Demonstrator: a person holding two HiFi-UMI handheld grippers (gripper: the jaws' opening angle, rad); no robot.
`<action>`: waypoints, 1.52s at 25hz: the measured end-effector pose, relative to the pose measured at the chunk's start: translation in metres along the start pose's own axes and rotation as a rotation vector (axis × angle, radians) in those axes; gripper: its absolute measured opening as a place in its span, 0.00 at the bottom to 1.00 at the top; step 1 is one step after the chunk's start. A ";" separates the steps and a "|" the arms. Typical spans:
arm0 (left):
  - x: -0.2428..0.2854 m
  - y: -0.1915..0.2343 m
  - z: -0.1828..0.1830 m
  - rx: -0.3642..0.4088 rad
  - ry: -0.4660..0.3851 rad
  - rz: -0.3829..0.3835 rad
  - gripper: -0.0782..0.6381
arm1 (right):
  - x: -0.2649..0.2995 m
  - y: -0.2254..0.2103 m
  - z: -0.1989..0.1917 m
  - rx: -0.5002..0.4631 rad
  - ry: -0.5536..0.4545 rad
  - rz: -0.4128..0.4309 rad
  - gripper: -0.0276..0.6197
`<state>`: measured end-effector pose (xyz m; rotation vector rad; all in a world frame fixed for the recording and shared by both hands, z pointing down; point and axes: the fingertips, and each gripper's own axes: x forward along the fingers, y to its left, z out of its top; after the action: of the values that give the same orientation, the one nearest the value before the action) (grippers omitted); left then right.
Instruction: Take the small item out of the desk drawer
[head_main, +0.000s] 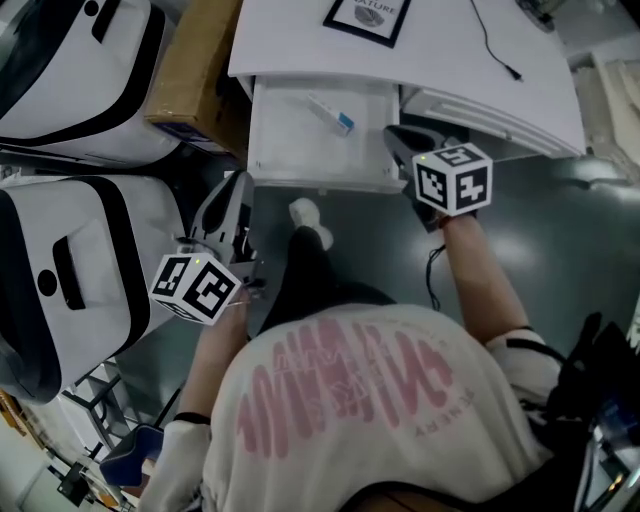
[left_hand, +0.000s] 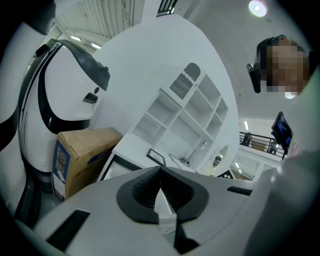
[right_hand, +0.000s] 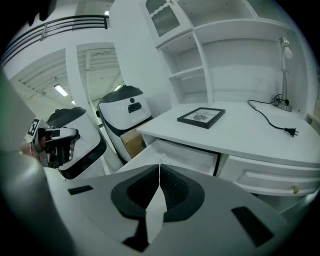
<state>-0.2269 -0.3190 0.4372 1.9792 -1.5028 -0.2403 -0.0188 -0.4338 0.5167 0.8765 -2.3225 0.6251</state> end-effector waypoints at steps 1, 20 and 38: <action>0.003 0.005 -0.003 -0.004 0.007 0.003 0.15 | 0.009 -0.003 0.000 -0.009 0.014 0.005 0.07; 0.021 0.055 0.010 -0.025 0.051 0.072 0.15 | 0.136 -0.017 -0.024 -0.083 0.269 0.098 0.08; 0.071 0.089 0.054 -0.048 0.067 0.061 0.15 | 0.174 -0.025 -0.055 -0.020 0.426 0.080 0.36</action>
<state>-0.3015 -0.4170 0.4627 1.8822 -1.4992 -0.1809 -0.0903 -0.4937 0.6761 0.5752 -1.9795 0.7411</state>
